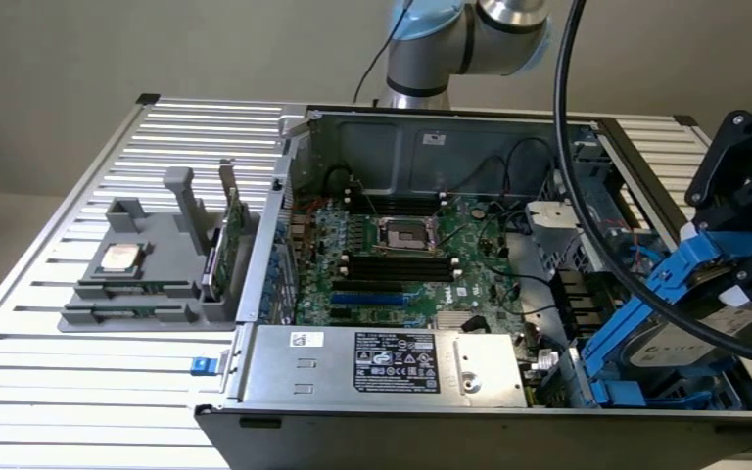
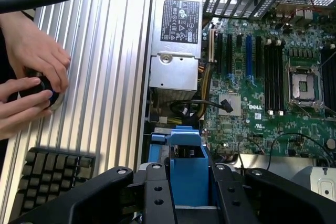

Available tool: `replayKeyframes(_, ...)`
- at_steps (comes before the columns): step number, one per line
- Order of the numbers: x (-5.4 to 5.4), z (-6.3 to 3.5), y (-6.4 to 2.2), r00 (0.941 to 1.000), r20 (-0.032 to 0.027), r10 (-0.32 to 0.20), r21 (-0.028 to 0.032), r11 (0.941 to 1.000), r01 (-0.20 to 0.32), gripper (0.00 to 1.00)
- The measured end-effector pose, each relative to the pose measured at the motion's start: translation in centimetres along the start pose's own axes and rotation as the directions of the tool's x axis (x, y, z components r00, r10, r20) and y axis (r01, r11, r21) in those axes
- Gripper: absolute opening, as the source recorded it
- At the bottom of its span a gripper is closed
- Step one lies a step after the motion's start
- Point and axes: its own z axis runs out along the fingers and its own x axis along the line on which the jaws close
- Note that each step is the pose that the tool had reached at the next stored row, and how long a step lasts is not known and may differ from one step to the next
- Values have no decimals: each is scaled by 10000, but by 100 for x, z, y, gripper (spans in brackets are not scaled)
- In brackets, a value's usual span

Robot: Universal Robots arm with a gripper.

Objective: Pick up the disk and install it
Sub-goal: 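Pick up the disk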

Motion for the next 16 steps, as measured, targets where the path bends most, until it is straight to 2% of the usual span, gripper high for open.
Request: replayKeyframes(16, -8, 51, -64, 10000, 4, -11, -188, 9998, 11, 33)
